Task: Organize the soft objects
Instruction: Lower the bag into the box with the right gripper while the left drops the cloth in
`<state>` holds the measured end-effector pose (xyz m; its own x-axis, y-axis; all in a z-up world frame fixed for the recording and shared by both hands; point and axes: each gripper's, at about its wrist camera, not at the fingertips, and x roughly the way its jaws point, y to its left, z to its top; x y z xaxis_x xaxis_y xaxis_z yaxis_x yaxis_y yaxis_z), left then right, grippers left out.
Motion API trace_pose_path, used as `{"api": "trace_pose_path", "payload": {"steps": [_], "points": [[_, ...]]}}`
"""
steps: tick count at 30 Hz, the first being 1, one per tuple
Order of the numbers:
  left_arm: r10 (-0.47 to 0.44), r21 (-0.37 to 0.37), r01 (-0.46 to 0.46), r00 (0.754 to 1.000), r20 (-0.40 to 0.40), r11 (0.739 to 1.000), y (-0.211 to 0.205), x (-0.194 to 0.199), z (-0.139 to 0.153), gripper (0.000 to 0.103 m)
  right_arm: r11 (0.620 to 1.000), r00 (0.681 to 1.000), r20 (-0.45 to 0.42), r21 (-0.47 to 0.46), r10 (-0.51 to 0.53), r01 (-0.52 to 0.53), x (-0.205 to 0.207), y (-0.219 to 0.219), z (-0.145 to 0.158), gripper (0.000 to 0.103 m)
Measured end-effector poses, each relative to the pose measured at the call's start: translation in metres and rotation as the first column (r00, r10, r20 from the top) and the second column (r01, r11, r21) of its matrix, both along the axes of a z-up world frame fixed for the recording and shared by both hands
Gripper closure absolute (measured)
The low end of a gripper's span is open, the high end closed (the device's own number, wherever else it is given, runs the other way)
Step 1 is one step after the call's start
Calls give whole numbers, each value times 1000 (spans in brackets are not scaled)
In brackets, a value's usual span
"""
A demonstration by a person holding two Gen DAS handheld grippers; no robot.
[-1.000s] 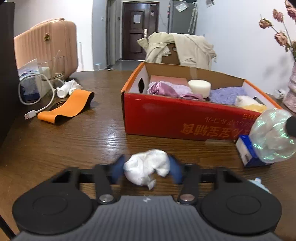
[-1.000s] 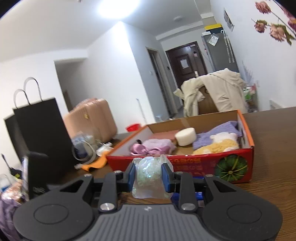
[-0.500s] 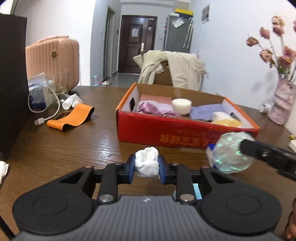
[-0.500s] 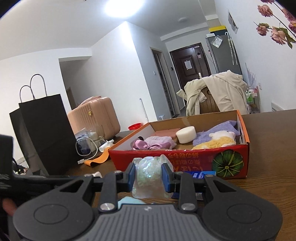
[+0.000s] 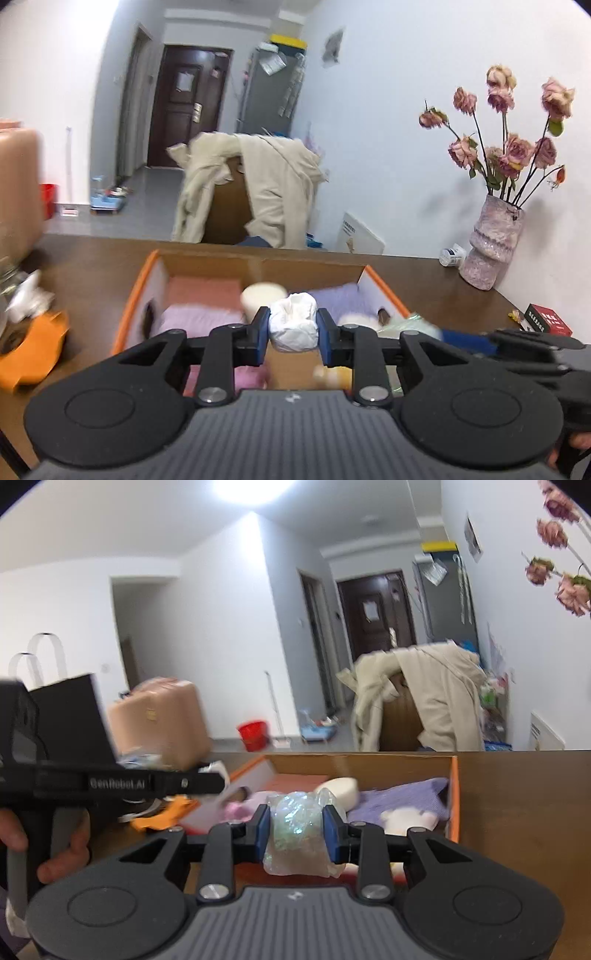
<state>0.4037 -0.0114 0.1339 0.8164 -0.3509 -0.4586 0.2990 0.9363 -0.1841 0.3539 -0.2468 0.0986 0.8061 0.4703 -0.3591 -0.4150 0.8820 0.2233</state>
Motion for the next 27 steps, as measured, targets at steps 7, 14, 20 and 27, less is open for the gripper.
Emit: {"api": "trace_pose_path", "payload": {"steps": [7,14,20,27], "points": [[-49,70,61,985,-165,996,-34,116,-45,75,987,994,-101,-155,-47,31,104,27,-34,70],[-31,75,51,969,-244,996,-26,138,-78,43,945,988,-94,-314,-122,87,128,35,-66,42],[-27,78,46,973,-228,996,-28,125,-68,39,960,990,-122,-278,-76,40,131,23,-62,37],[-20,67,25,998,-68,997,-11,72,2,28,984,992,-43,-141,-120,113,100,-5,-4,22]]}}
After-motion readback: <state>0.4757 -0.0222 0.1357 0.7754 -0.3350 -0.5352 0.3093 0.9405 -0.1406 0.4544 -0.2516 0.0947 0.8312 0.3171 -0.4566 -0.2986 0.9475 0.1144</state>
